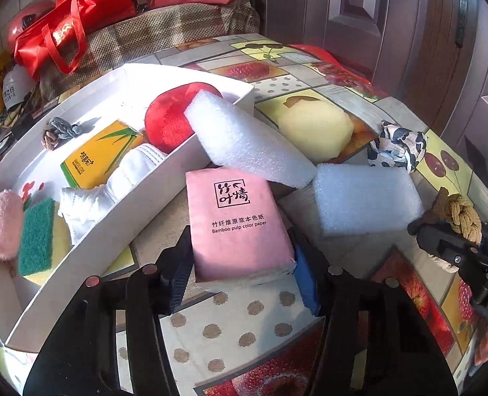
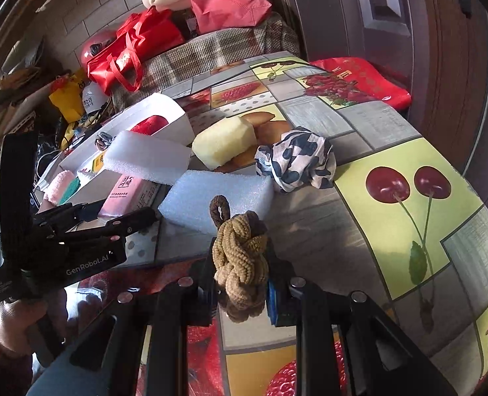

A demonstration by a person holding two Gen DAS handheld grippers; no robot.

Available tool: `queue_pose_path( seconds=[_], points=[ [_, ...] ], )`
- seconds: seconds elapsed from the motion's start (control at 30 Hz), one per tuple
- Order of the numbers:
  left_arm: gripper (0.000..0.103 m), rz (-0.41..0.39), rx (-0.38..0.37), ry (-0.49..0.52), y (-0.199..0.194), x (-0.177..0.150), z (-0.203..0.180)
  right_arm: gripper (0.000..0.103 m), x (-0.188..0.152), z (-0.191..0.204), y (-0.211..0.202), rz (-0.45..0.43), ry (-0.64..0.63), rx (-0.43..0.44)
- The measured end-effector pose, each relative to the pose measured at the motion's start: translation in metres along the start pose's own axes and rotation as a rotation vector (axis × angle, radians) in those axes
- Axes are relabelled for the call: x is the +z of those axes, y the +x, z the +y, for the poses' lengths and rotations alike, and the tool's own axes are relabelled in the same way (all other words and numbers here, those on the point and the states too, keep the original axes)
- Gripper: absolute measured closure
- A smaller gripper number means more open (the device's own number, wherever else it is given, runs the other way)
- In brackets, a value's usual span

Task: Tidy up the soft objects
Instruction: 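Grasp the tan braided rope knot with the right tool while the left tool grasps the pink tissue pack, then drop the pink tissue pack into the tray with the left tool while the right tool carries the knot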

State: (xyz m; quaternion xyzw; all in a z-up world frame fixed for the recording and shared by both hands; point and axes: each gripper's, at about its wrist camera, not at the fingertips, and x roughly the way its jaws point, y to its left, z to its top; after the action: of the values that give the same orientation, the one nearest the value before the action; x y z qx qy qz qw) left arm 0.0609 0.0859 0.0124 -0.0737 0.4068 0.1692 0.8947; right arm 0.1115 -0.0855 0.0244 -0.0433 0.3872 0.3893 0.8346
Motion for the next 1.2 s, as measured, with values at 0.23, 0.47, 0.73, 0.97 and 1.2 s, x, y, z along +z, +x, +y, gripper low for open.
queue_pose_path(
  seconds=[0.23,0.47,0.73,0.97,1.2],
  points=[
    [0.053,-0.066,-0.055,-0.031,-0.016,-0.005,0.005,0.081,0.000,0.003,-0.006,-0.039,-0.023,-0.013],
    [0.053,-0.262,-0.048,0.007,-0.057,-0.016,-0.001,0.081,0.000,0.015,-0.018,-0.118,-0.084,-0.062],
    [0.053,-0.440,-0.033,0.057,-0.095,-0.035,0.003,0.081,0.000,0.028,-0.021,-0.171,-0.153,-0.110],
    [0.053,-0.459,0.001,0.039,-0.102,-0.043,0.025,0.081,0.001,0.035,-0.021,-0.204,-0.163,-0.127],
    [0.053,-0.501,0.067,0.034,-0.113,-0.057,0.052,0.081,0.001,0.044,-0.021,-0.234,-0.180,-0.146]
  ],
)
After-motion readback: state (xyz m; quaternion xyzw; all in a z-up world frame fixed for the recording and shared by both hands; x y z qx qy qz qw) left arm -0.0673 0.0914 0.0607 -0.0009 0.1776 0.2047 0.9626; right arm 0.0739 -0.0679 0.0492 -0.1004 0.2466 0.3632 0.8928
